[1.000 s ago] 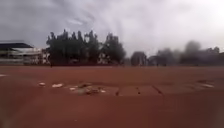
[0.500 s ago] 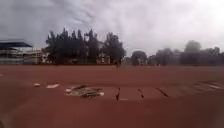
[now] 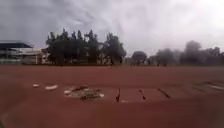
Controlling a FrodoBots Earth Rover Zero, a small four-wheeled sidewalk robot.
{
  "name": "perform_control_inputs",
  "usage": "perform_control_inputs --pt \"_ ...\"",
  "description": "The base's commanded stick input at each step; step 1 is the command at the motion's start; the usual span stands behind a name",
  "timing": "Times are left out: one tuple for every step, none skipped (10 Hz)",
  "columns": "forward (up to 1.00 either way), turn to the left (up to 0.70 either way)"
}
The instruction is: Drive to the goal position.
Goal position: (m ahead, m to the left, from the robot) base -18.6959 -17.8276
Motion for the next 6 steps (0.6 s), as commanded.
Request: perform_control_inputs --pt "0.5 0.0" --pt "0.5 0.0" --pt "0.5 0.0" --pt "0.5 0.0" --pt "0.5 0.0" --pt "0.5 0.0"
